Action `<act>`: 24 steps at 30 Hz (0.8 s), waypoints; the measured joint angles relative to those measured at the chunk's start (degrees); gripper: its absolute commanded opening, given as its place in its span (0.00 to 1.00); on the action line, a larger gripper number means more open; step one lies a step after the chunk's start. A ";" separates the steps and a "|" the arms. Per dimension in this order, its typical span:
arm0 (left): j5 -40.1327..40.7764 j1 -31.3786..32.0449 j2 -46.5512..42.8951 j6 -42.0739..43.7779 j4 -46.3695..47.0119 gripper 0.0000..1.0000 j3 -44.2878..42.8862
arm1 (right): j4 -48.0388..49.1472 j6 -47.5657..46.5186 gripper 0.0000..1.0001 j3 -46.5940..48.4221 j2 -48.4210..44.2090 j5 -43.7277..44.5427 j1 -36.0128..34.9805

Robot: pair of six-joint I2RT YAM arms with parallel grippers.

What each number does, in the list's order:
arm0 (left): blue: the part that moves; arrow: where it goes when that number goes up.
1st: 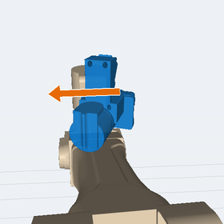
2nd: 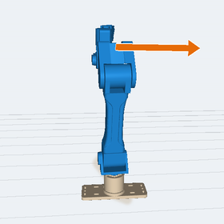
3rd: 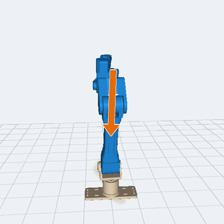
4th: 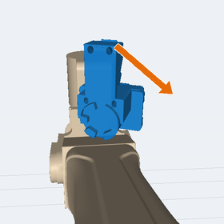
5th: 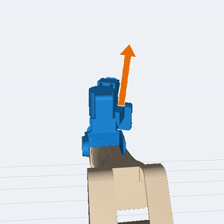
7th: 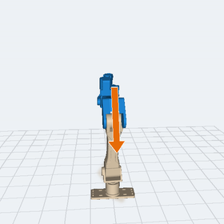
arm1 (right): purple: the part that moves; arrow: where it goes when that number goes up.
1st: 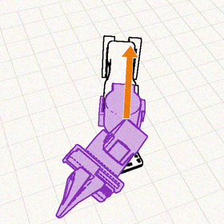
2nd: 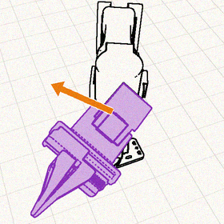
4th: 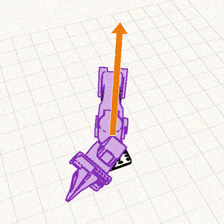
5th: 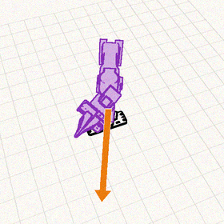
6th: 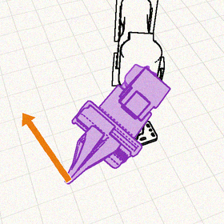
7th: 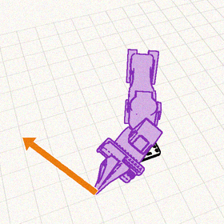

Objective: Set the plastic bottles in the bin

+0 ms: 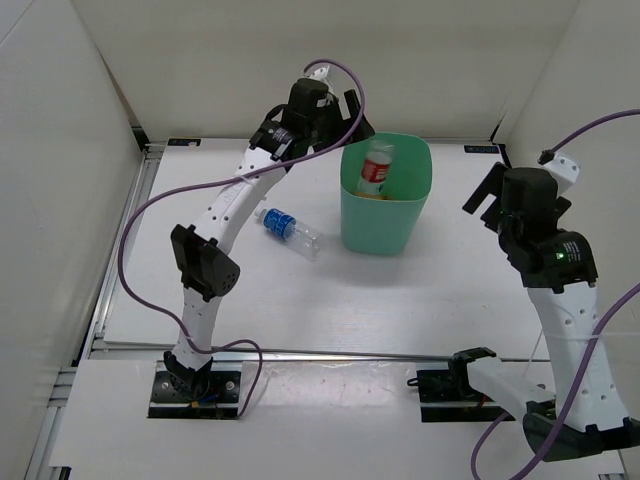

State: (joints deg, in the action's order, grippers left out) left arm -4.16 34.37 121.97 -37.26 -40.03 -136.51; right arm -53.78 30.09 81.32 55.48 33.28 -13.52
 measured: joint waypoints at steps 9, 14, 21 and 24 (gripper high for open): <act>7.34 -2.82 -10.43 -4.68 1.84 1.00 11.61 | 0.37 0.68 0.99 -0.81 1.70 -2.03 0.00; 6.56 -17.86 -22.97 -14.56 1.51 1.00 30.36 | 1.03 0.61 0.99 -0.87 2.89 -3.10 0.00; -1.05 -26.73 -15.69 -22.60 -2.99 1.00 37.16 | 2.05 0.44 0.99 -1.97 3.02 -5.66 0.00; -3.87 -25.03 -9.29 -22.99 -6.34 1.00 37.16 | 2.45 0.11 0.99 -2.45 3.13 -7.04 0.17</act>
State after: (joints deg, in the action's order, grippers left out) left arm -8.03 9.34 112.68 -60.25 -46.37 -99.35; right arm -51.33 30.20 78.87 58.61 26.24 -13.34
